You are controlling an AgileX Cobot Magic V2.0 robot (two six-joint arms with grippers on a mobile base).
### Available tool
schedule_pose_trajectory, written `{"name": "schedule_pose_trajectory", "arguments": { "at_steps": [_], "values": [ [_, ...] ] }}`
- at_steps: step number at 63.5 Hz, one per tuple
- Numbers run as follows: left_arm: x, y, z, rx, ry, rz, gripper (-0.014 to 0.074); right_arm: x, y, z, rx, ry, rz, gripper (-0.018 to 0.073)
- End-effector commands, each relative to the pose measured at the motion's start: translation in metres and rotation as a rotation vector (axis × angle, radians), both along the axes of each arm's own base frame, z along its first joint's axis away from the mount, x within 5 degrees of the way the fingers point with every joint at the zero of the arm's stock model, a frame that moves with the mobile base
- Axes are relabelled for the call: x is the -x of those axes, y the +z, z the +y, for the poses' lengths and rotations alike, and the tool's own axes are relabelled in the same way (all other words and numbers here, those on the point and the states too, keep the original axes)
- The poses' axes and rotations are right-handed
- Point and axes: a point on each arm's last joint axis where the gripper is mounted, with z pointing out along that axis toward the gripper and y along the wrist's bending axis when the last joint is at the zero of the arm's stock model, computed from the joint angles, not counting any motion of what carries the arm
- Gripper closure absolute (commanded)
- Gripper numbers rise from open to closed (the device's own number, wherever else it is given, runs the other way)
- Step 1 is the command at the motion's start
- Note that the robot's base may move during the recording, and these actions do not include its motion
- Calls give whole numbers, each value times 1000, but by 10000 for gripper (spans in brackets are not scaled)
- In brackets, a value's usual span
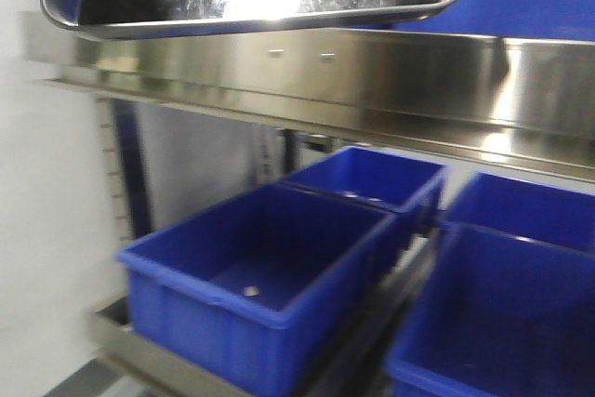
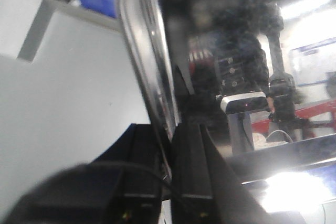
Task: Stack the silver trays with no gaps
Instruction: 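Carry the tray with both grippers up to the shelf with trays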
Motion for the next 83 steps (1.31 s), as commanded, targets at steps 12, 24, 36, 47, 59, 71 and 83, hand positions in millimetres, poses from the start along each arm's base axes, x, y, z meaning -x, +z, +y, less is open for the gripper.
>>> {"name": "schedule_pose_trajectory", "arguments": {
  "at_steps": [12,24,36,47,59,71,83],
  "values": [
    [10,14,9,-33,-14,-11,645,7,28,-5,-53,11,-136,503],
    [10,14,9,-33,-14,-11,645,7,28,-5,-53,11,-136,503],
    [10,14,9,-33,-14,-11,645,7,28,-5,-53,11,-136,503],
    [10,14,9,-33,-14,-11,645,7,28,-5,-53,11,-136,503],
    [10,14,9,-33,-14,-11,645,7,28,-5,-53,11,-136,503],
    [10,14,9,-33,-14,-11,645,7,28,-5,-53,11,-136,503],
    [10,14,9,-33,-14,-11,645,7,28,-5,-53,11,-136,503]
  ]
}}
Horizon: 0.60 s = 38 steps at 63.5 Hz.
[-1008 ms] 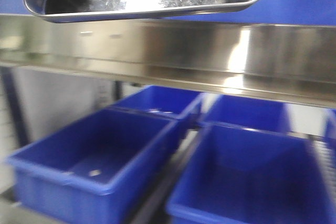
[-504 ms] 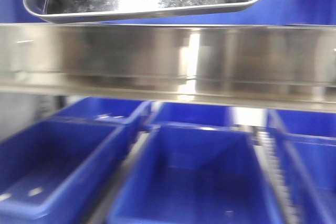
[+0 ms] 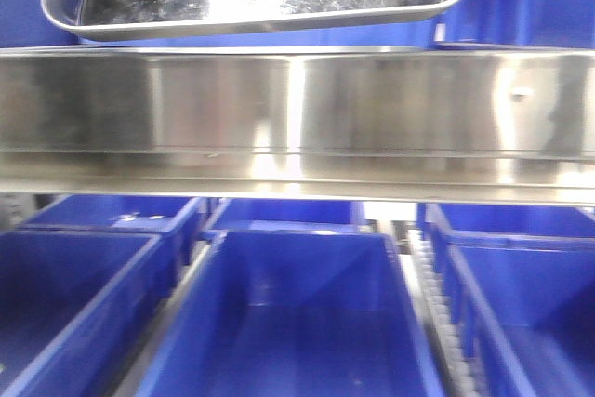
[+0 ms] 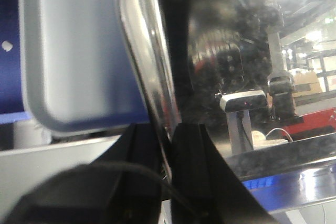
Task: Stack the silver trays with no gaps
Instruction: 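Carry the tray with both grippers up to the shelf with trays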
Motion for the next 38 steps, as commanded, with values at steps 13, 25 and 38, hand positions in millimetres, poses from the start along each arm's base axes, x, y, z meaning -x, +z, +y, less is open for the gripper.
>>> {"name": "schedule_pose_trajectory", "arguments": {
  "at_steps": [13,25,38],
  "values": [
    [10,14,9,-35,-14,-12,645,7,28,-5,-54,11,-138,503],
    [10,14,9,-35,-14,-12,645,7,28,-5,-54,11,-138,503],
    [10,14,9,-35,-14,-12,645,7,28,-5,-54,11,-138,503]
  ]
}}
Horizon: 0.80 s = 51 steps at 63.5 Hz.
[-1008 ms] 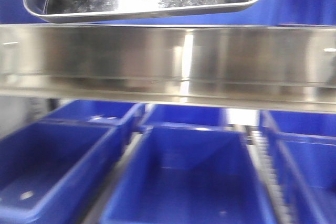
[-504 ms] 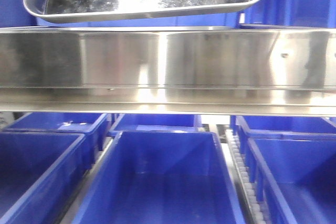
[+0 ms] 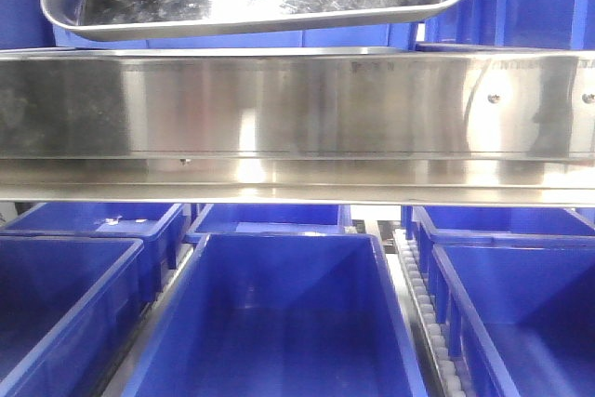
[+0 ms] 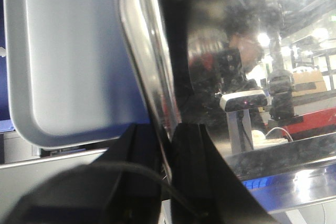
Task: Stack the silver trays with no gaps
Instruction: 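Carry the tray with both grippers up to the shelf with trays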
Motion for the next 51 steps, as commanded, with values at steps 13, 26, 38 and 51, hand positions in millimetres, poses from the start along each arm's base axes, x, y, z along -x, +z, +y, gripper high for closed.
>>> {"name": "schedule_pose_trajectory", "arguments": {
  "at_steps": [13,26,38,51],
  "values": [
    [10,14,9,-35,-14,-12,645,7,28,-5,-54,11,-138,503],
    [10,14,9,-34,-14,-11,645,7,28,-5,-54,11,-138,503],
    [9,15,8,-24,-17,-22,645,7,28,-5,-54,11,-138,503],
    [8,23,10,-31,-10,-67,645,8,28,-3,-76,16,-126,503]
  ]
}}
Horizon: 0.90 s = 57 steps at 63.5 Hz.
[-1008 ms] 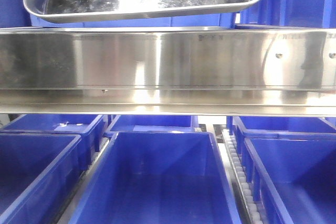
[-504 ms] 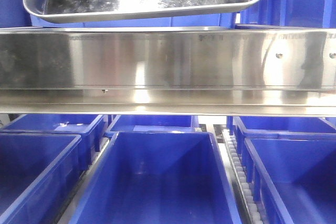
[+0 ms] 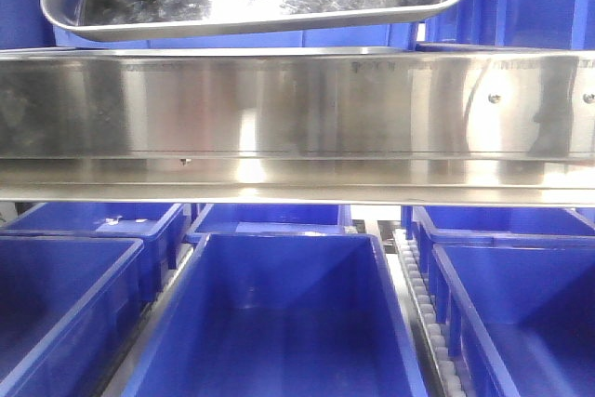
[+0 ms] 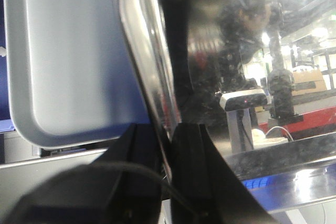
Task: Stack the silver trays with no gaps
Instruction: 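Carry the tray with both grippers up to the shelf with trays, then lower the held tray onto the large silver tray and open both grippers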
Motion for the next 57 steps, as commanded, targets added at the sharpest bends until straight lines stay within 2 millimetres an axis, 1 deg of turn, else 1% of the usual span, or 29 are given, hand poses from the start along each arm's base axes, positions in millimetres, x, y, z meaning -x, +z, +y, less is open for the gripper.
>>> {"name": "schedule_pose_trajectory", "arguments": {
  "at_steps": [1,7,13,18,23,29,37,44,53,57],
  "values": [
    [8,23,9,-28,-13,-68,645,8,28,-3,-77,16,-126,503],
    [4,36,11,-41,-5,-129,645,6,31,-1,-110,14,-145,503],
    [-5,47,12,-39,11,-169,645,1,36,2,-144,-8,-166,503],
    [-16,50,14,-41,28,-185,645,-9,40,3,-158,-33,-172,503],
    [-30,48,18,-48,60,-183,645,-22,39,3,-157,-57,-159,503],
    [-48,39,24,-63,99,-158,645,-37,33,3,-153,-78,-123,503],
    [-69,20,33,-73,141,-99,645,-58,14,9,-130,-90,-67,503],
    [-85,2,36,-71,148,-43,644,-71,-3,16,-111,-93,-34,503],
    [-98,-16,37,-78,129,18,637,-81,-18,20,-95,-97,-6,500],
    [-101,-22,38,-77,134,39,601,-83,-20,20,-95,-99,-5,488]
  ]
}}
